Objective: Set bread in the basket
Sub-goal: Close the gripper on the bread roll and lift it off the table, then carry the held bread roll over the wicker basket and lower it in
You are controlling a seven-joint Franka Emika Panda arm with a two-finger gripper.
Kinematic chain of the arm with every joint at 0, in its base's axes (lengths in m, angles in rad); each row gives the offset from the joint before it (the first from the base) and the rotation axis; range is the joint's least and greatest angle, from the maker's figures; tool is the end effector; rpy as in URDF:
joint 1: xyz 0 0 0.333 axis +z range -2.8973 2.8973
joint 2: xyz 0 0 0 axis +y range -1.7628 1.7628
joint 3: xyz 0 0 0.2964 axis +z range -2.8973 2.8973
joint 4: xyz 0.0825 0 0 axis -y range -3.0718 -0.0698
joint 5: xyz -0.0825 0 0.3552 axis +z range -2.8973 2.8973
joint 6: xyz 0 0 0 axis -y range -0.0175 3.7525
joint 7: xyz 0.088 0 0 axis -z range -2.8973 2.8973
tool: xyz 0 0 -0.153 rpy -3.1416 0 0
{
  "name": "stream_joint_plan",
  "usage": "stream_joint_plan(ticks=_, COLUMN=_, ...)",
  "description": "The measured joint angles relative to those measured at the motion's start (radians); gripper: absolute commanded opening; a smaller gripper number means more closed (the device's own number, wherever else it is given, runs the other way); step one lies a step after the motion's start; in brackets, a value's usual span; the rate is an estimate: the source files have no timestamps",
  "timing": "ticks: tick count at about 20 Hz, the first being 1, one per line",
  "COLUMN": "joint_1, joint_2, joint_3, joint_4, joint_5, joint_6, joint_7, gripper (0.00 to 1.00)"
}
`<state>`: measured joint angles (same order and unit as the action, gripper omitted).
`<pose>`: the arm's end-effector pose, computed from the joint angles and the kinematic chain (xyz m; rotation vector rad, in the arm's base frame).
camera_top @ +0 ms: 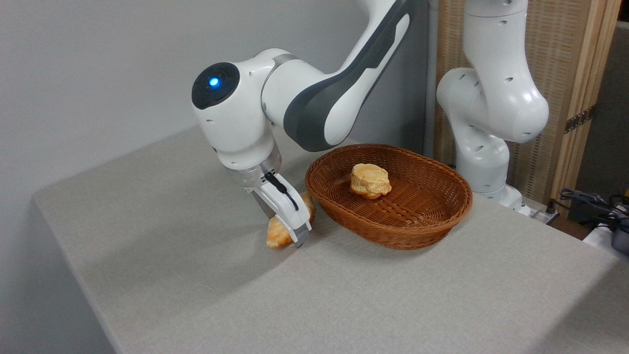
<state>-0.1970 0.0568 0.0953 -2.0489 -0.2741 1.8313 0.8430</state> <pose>0.4865 -0.0839 0.3470 2.5611 -1.1383 -0.2320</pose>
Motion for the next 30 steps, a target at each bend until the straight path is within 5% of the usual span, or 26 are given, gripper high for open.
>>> stream_joint_plan(ticks=2, joint_1=-0.004, joint_2=0.003, joint_3=-0.001, joint_4=0.0, joint_5=0.0, joint_6=0.002, joint_7=0.0, gripper=0.45)
stream_joint_plan(ticks=4, joint_1=-0.005, joint_2=0.004, joint_3=-0.001, joint_4=0.001, joint_5=0.0, joint_6=0.002, joint_7=0.0, gripper=0.31)
stream_joint_plan(ticks=14, joint_1=-0.007, joint_2=0.004, joint_3=-0.002, joint_4=0.004, joint_5=0.0, joint_6=0.002, joint_7=0.0, gripper=0.28)
stream_joint_plan(ticks=19, joint_1=-0.007, joint_2=0.004, joint_3=-0.006, joint_4=0.006, joint_5=0.001, joint_6=0.002, joint_7=0.001, gripper=0.08)
stream_joint_plan(ticks=30, joint_1=-0.007, joint_2=0.003, joint_3=-0.008, joint_4=0.017, joint_5=0.003, joint_6=0.002, joint_7=0.008, gripper=0.08)
